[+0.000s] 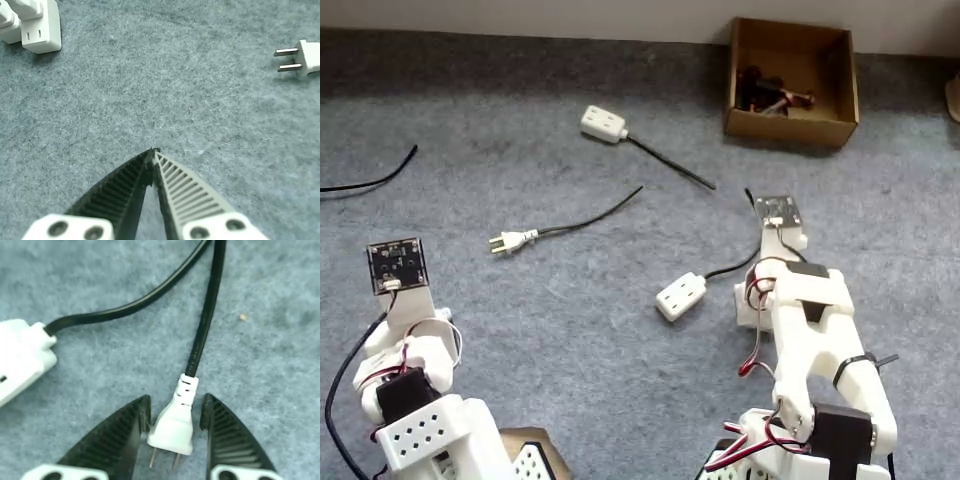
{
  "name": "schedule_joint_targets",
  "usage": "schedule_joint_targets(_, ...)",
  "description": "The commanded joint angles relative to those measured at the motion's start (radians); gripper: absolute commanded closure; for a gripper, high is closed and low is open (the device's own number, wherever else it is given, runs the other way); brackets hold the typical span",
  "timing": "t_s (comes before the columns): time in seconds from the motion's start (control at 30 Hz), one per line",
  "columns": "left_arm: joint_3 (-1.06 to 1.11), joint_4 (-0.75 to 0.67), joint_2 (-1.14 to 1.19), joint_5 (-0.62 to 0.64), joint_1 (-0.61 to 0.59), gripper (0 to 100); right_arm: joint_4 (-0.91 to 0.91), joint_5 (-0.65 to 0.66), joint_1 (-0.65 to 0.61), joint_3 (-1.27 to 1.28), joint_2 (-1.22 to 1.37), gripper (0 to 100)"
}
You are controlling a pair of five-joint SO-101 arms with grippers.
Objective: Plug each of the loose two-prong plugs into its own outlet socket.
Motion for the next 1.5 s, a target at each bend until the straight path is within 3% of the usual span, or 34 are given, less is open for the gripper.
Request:
schedule_joint_targets(0.0, -0.007, -0.021, -0.015, -0.006, 0.018, 99, 0.027, -0.012, 0.018, -0.01, -0.031, 82.1)
schedule_joint_targets(0.67, -0.007, -0.02, -0.015, -0.006, 0.018, 99, 0.028, -0.135, 0.019, -0.108, -0.031, 82.1)
schedule_joint_targets(1.47, -0.005, -0.018, -0.015, -0.006, 0.013, 99, -0.022, -0.133, -0.022, -0.128, -0.021, 82.1)
